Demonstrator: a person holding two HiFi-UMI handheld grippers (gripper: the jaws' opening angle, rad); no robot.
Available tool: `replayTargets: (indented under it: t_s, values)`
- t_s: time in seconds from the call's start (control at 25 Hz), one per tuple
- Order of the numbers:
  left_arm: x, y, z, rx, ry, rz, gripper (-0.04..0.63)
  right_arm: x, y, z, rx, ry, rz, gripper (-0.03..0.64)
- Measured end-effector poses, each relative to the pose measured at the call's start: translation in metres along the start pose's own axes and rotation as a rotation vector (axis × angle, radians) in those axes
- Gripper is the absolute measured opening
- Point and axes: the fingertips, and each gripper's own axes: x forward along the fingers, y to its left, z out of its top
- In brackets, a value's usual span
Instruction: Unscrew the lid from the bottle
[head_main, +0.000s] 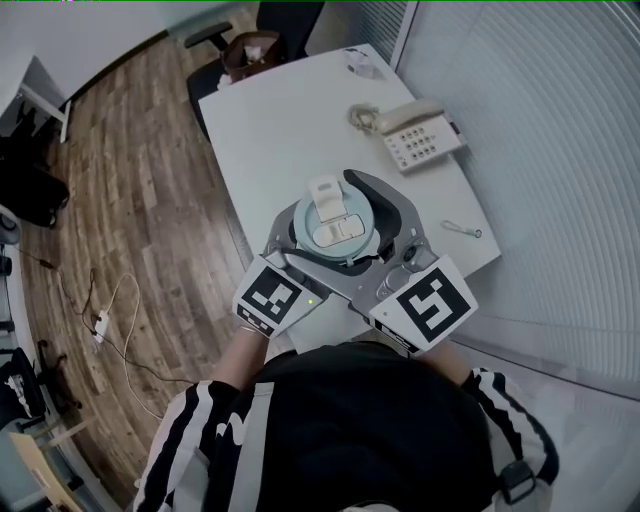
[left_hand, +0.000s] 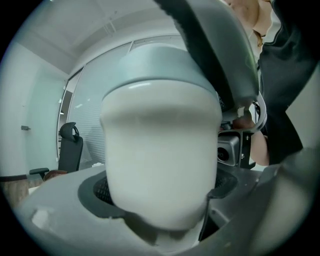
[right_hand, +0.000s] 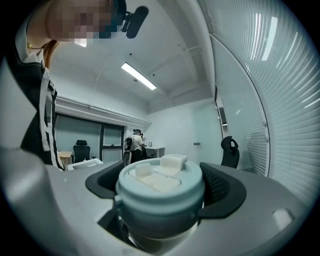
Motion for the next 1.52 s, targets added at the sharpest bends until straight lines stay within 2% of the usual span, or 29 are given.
replayTargets:
  t_s: [0.24, 0.68, 0.88, 0.96, 1.12, 1.32, 1.52]
  values:
    - [0.0, 0.003, 0.013, -0.027, -0.004, 0.033, 0.459, -0.001, -0.001, 0.013, -0.005, -0.007, 0.044, 0.465]
    - [-0.016, -0.002, 0.019, 0.013, 0.016, 0.071, 0.456, -0.004, 0.02, 0.022, -0.03, -0.029, 0.111, 0.465]
    - [-0.018, -0.008, 0.021, 0.018, 0.032, 0.037, 0.456, -0.008, 0.024, 0.026, -0.011, -0.045, 0.158, 0.465]
    - [-0.02, -0.014, 0.021, 0.015, 0.024, -0.008, 0.454, -0.011, 0.031, 0.027, 0.004, -0.051, 0.228, 0.465]
    - [-0.026, -0.031, 0.027, 0.018, 0.007, -0.148, 0.456, -0.019, 0.05, 0.034, 0.04, -0.038, 0.469, 0.465]
    - [-0.029, -0.043, 0.034, 0.026, 0.009, -0.252, 0.456, -0.029, 0.06, 0.037, 0.021, -0.021, 0.695, 0.465]
    - [-0.029, -0.06, 0.035, 0.033, 0.034, -0.41, 0.456, -0.043, 0.067, 0.038, 0.018, -0.009, 0.944, 0.465]
